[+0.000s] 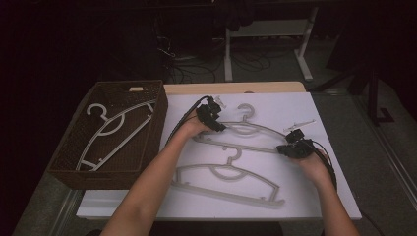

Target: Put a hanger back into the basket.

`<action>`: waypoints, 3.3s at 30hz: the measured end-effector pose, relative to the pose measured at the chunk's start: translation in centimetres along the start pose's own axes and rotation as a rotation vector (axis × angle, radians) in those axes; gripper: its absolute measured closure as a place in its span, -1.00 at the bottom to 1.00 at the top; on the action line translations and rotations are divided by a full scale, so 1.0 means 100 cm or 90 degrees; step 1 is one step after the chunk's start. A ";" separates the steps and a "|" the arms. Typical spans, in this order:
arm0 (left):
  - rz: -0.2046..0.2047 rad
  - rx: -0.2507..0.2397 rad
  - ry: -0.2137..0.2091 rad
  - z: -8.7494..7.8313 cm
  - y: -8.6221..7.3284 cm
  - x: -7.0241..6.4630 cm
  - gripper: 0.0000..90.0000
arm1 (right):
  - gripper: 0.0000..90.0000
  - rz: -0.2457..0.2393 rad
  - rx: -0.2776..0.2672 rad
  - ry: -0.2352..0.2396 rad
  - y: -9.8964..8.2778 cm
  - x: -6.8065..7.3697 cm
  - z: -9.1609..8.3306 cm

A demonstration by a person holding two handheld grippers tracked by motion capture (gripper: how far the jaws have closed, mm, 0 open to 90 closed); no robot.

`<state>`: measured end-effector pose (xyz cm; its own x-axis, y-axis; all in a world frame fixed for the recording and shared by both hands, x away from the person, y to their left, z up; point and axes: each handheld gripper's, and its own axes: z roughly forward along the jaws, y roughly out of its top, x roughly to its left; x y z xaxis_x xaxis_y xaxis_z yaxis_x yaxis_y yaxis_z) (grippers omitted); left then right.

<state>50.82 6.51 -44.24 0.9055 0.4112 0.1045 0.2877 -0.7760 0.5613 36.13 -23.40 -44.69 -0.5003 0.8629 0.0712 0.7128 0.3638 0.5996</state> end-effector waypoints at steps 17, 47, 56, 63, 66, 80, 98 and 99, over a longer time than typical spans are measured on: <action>0.095 0.018 0.011 0.006 0.011 -0.010 0.67 | 0.98 -0.002 -0.003 0.005 0.000 -0.001 -0.001; -0.095 -0.073 0.066 -0.148 0.013 -0.008 0.82 | 0.07 -0.004 -0.101 0.103 0.000 0.011 -0.034; -0.122 -0.112 0.071 -0.221 0.001 -0.004 0.82 | -0.33 -0.015 -0.113 0.103 0.001 0.016 -0.033; -0.153 -0.134 0.105 -0.268 -0.038 0.006 0.82 | -0.48 -0.019 -0.113 0.101 0.002 0.017 -0.032; -0.170 -0.139 0.123 -0.284 -0.061 0.012 0.82 | -0.57 -0.023 -0.111 0.105 0.002 0.019 -0.030; -0.252 -0.133 0.242 -0.343 -0.171 0.037 0.82 | -0.68 -0.030 -0.104 0.094 0.004 0.022 -0.027; -0.350 -0.037 0.326 -0.354 -0.268 0.063 0.82 | -0.68 -0.030 -0.090 0.083 0.003 0.021 -0.023; -0.351 -0.034 0.327 -0.353 -0.270 0.064 0.82 | -0.68 -0.031 -0.089 0.082 0.004 0.021 -0.022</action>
<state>37.82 46.93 -29.78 0.3712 0.9148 0.1594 0.6302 -0.3743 0.6803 34.21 -22.20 -42.55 -0.5973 0.7905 0.1355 0.6154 0.3434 0.7095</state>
